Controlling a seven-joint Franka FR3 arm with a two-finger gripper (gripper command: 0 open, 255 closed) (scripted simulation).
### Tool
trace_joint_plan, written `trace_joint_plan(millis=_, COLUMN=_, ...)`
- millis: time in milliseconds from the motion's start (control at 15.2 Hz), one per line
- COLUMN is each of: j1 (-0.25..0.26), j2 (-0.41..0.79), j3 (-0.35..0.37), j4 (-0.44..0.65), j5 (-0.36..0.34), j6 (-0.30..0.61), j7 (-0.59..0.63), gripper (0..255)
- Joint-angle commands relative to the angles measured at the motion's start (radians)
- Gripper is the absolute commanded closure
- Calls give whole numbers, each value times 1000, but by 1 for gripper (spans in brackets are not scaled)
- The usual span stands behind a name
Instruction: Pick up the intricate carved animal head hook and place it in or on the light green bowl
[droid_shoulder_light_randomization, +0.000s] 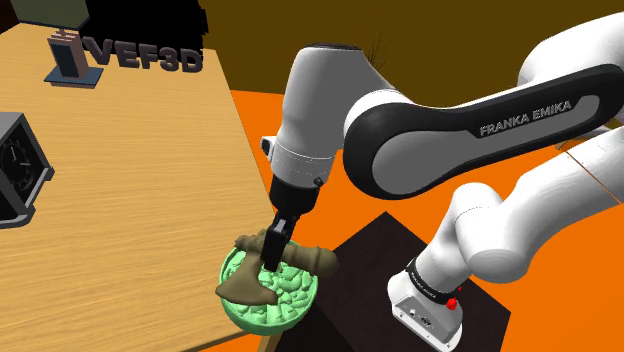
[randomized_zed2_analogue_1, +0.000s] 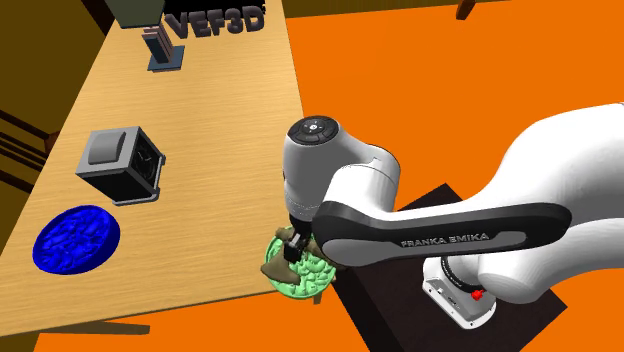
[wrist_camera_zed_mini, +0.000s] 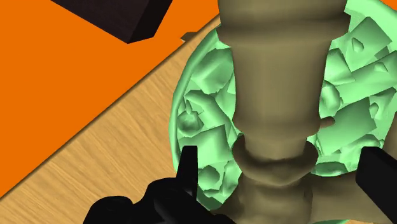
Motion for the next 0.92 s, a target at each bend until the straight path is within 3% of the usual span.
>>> trace_joint_plan(millis=0, j1=0, j2=0, j3=0, j4=-1, j5=0, j6=0, j7=0, gripper=0)
trace_joint_plan(millis=66, j1=0, j2=3, j3=2, j4=0, j5=-1, j6=2, j7=2, gripper=0)
trace_joint_plan(millis=330, j1=-9, j2=-46, j3=-32, j4=85, j5=-17, j6=-135, j7=2, gripper=0)
trace_joint_plan(millis=858, j1=-9, j2=-46, j3=-32, j4=85, j5=-17, j6=-135, j7=2, gripper=0)
